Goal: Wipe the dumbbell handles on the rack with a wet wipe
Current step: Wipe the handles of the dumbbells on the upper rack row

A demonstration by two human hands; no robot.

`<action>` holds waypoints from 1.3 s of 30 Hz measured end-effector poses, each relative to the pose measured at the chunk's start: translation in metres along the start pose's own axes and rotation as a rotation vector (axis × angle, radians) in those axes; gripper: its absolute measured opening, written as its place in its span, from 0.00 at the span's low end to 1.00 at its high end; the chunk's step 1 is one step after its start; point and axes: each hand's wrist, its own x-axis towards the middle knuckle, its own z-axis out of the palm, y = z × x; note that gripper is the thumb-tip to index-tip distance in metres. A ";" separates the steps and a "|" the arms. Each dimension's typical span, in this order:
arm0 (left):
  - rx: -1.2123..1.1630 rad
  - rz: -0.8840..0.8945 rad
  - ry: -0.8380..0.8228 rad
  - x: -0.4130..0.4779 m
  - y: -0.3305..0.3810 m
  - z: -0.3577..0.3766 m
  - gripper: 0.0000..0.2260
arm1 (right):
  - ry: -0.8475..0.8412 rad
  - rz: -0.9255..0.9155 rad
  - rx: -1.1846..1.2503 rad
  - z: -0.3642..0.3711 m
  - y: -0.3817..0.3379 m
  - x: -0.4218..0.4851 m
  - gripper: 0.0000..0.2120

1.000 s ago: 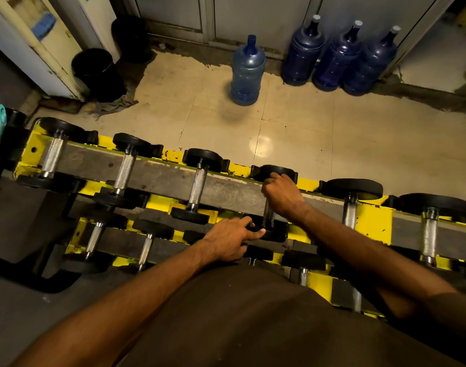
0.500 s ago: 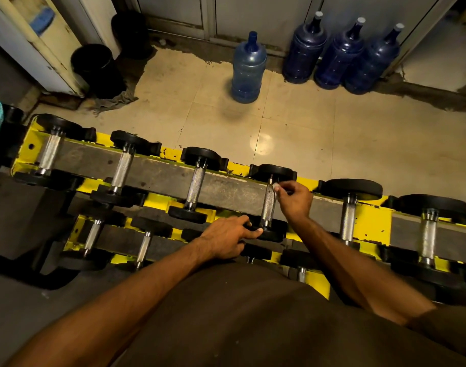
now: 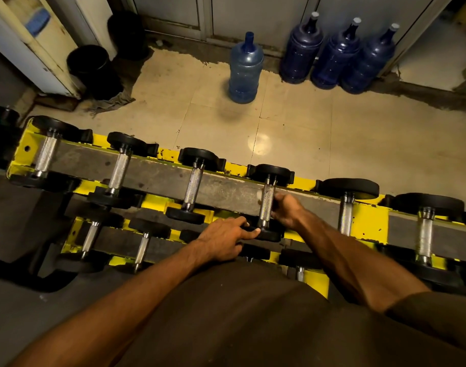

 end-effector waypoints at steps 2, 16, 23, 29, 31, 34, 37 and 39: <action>0.002 0.000 -0.001 0.001 0.000 0.000 0.26 | -0.074 0.081 -0.081 -0.007 -0.001 -0.004 0.17; -0.008 -0.008 -0.010 0.000 0.001 -0.001 0.26 | 0.114 -0.109 -0.284 -0.025 -0.002 0.000 0.09; -0.009 -0.013 -0.009 0.000 0.003 -0.001 0.27 | 0.218 -0.351 -0.069 -0.005 0.000 -0.011 0.08; -0.014 -0.021 -0.001 0.000 0.004 0.001 0.27 | 0.064 -0.170 -0.680 -0.032 0.004 -0.027 0.02; -0.011 -0.018 0.001 0.000 0.005 0.001 0.27 | 0.117 -0.237 -0.525 -0.026 -0.007 -0.026 0.03; -0.006 -0.019 -0.009 -0.002 0.005 0.001 0.28 | 0.192 -0.298 -0.101 -0.010 -0.022 -0.021 0.06; 0.003 -0.019 -0.012 -0.003 0.005 0.000 0.28 | 0.220 -0.240 -0.186 -0.008 -0.008 -0.021 0.07; 0.000 -0.019 -0.011 -0.003 0.004 0.001 0.28 | 0.224 -0.209 -0.406 -0.017 0.013 -0.026 0.07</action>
